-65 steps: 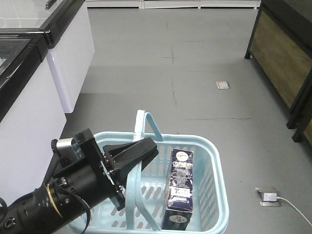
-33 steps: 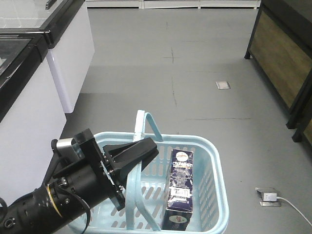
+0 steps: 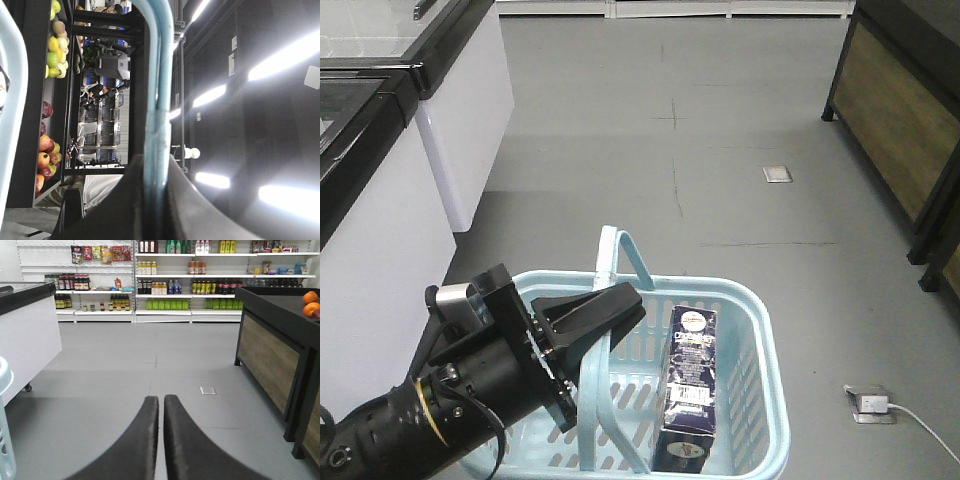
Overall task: Left arm holds basket, right arm returns cookies
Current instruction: 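Hold the basket steady in the left gripper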
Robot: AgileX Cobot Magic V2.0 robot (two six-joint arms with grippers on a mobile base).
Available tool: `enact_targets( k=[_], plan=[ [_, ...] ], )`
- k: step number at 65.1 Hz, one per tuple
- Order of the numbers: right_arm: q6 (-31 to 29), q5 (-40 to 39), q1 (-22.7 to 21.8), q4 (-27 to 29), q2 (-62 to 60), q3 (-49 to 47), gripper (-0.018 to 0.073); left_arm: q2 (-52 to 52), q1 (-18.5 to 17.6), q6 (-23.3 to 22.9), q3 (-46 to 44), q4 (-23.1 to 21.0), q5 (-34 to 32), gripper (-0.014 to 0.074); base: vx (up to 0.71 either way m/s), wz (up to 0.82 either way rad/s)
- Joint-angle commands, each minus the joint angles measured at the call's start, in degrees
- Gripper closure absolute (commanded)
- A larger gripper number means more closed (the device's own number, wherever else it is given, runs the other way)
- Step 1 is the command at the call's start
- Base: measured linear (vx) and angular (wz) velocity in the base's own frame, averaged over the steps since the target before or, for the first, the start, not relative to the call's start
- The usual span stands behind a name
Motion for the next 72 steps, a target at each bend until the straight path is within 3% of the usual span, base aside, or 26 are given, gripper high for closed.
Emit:
enact_targets(
  k=[1,72],
  plan=[
    [-0.2,-3.9,0.0,-0.4,-0.7,1.0,0.0565,-2.1,-0.4,-0.2,-1.5,-1.3,-16.0,0.0599,0.00,0.00],
    [-0.2,-3.9,0.0,-0.4,-0.7,1.0,0.0565,-2.0,-0.4,-0.1,-1.5,-1.3,-16.0,0.0599,0.00,-0.01]
  ],
)
